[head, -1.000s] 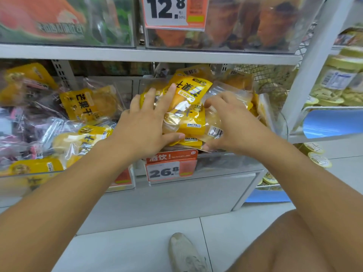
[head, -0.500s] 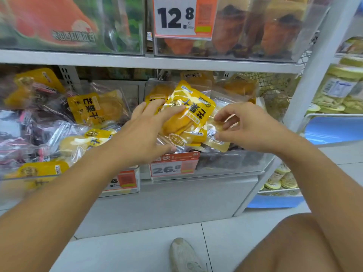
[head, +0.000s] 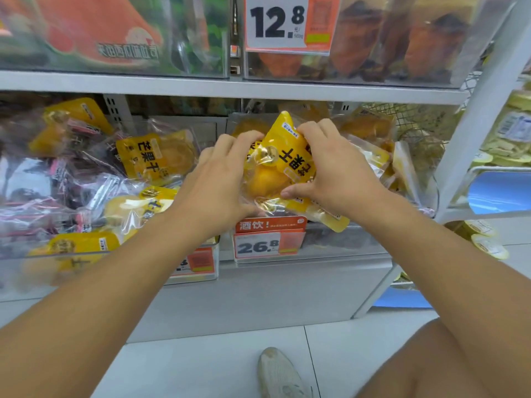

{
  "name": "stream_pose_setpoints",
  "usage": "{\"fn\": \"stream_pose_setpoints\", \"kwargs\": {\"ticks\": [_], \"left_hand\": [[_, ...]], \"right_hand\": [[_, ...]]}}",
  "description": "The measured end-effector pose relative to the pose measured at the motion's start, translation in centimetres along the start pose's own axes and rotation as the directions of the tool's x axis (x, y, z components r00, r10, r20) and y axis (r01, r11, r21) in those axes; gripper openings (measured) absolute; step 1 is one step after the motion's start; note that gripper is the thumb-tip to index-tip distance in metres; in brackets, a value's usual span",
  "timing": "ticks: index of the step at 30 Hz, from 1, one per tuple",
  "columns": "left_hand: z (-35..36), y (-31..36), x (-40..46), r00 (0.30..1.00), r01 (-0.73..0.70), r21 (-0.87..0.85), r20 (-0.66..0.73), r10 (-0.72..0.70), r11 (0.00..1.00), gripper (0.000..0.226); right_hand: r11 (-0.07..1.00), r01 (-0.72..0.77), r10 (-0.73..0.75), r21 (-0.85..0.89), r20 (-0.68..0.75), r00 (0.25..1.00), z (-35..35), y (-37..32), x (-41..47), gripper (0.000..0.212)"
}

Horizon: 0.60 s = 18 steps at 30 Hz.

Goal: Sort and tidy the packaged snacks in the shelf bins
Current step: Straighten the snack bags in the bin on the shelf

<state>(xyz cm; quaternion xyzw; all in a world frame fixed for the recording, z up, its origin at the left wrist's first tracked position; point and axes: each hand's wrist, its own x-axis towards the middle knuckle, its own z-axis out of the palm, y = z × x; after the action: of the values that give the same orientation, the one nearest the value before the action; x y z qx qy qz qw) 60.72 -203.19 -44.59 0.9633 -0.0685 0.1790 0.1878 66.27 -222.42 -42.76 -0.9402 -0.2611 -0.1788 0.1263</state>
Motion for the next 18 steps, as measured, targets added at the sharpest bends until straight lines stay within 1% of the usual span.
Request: {"fn": "stream_pose_setpoints", "kwargs": {"ticks": [2, 4, 6, 8, 10, 12, 15, 16, 18], "left_hand": [[0.2, 0.6, 0.2, 0.999, 0.039, 0.076, -0.014, -0.038, 0.996, 0.108], [0.2, 0.7, 0.4, 0.999, 0.052, 0.097, -0.005, -0.051, 0.994, 0.100], [0.0, 0.6, 0.5, 0.999, 0.050, 0.092, 0.002, -0.050, 0.995, 0.092], [-0.1, 0.6, 0.5, 0.999, 0.041, 0.101, -0.015, -0.039, 0.994, 0.083], [0.0, 0.9, 0.4, 0.999, 0.031, 0.131, -0.023, -0.028, 0.991, 0.073], [-0.1, 0.8, 0.5, 1.000, 0.015, 0.163, 0.021, -0.019, 0.987, 0.066], [-0.7, 0.1, 0.7, 0.987, -0.039, 0.161, 0.159, 0.013, 0.986, 0.054], [-0.8, -0.2, 0.7, 0.980, -0.049, 0.147, 0.199, 0.019, 0.988, 0.050], [-1.1, -0.5, 0.9, 0.967, -0.062, 0.129, 0.253, 0.028, 0.990, 0.044]], "right_hand": [[0.997, 0.006, -0.004, -0.070, 0.033, 0.999, 0.0, -0.1, 0.0, 0.080], [0.994, -0.002, 0.010, -0.110, 0.073, 0.997, -0.1, -0.2, -0.2, 0.073], [0.993, -0.011, 0.019, -0.121, 0.072, 0.997, -0.2, -0.2, -0.3, 0.071], [0.993, -0.027, 0.030, -0.115, 0.033, 0.999, -0.3, 0.1, -0.3, 0.071], [0.995, -0.038, 0.043, -0.092, 0.054, 0.998, -0.4, 0.6, -0.1, 0.066], [0.999, -0.034, 0.036, -0.021, 0.115, 0.993, -0.6, 1.0, -0.2, 0.058], [0.994, -0.024, 0.000, 0.110, 0.220, 0.975, -1.1, 1.1, -0.5, 0.052], [0.995, -0.020, -0.008, 0.100, 0.272, 0.962, -1.4, 1.0, -0.7, 0.051], [1.000, 0.022, -0.017, -0.008, 0.359, 0.933, -2.0, 0.7, -0.8, 0.050]]}}
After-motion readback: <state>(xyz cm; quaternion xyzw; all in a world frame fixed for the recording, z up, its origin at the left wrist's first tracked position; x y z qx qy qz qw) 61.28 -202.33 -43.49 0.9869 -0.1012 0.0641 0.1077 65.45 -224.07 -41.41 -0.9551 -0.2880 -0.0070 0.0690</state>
